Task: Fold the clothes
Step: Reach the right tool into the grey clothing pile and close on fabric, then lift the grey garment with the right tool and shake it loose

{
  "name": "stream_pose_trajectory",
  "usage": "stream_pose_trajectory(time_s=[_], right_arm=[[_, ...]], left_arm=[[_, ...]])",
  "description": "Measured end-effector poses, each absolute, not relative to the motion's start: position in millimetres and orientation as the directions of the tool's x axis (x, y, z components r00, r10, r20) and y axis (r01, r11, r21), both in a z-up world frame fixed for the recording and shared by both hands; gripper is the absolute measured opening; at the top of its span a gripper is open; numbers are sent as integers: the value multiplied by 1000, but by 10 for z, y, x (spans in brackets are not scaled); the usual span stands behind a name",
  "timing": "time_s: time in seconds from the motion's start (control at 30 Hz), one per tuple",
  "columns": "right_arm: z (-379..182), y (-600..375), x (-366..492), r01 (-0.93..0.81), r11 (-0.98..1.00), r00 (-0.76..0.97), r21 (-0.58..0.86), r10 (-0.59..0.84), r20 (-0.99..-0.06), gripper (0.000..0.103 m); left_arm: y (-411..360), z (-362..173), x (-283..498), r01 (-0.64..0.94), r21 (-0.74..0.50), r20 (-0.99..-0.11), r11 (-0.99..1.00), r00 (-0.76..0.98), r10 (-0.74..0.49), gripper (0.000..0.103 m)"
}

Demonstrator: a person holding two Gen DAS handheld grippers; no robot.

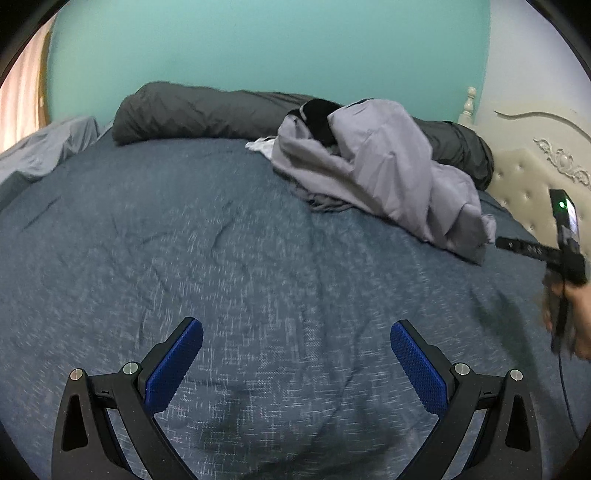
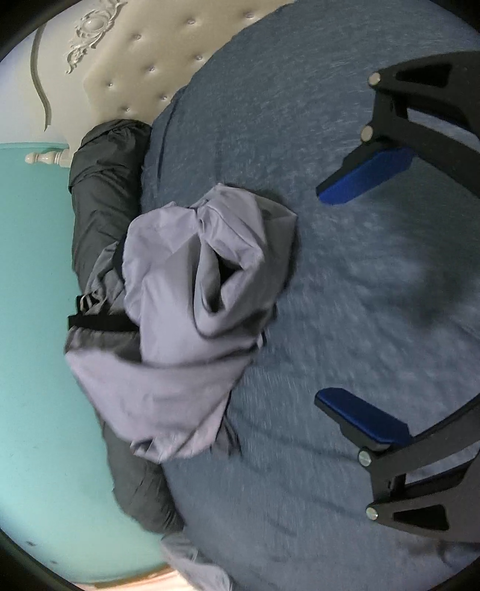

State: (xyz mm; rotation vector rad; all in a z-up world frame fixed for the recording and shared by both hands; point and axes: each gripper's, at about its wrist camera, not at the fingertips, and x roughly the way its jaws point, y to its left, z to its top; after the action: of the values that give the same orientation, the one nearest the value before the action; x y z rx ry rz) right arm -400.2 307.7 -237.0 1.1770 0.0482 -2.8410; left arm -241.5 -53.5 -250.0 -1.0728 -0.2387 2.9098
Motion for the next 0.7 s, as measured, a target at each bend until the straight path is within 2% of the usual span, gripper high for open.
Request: stream_pose_trajectory(time_s=[0.2, 0.27, 0.4, 0.53, 0.7], right_arm=[[-2534, 2987, -4590, 70, -994, -717, -80, 6, -697, 92], [-2615, 2957, -4770, 82, -994, -704, -75, -4, -710, 81], [-2768, 2939, -4925, 116, -993, -666, -23, -61, -744, 36], [-2793, 2851, -4712, 202, -979, -672, -14, -128, -729, 10], [-2744, 2698, -4239, 324, -946, -651, -24, -205, -731, 6]], left_arm=[[-644, -2771, -2445, 36, -158, -677, -987, -731, 81, 103], [-670, -2828, -2450, 38, -159, -684, -986, -725, 83, 103], [-714, -2916, -2488, 48, -178, -699, -983, -709, 92, 103], [-714, -2870, -2438, 44, -169, -680, -985, -728, 84, 103], [-700, -2846, -2370, 44, -163, -676, -986, -732, 79, 103]])
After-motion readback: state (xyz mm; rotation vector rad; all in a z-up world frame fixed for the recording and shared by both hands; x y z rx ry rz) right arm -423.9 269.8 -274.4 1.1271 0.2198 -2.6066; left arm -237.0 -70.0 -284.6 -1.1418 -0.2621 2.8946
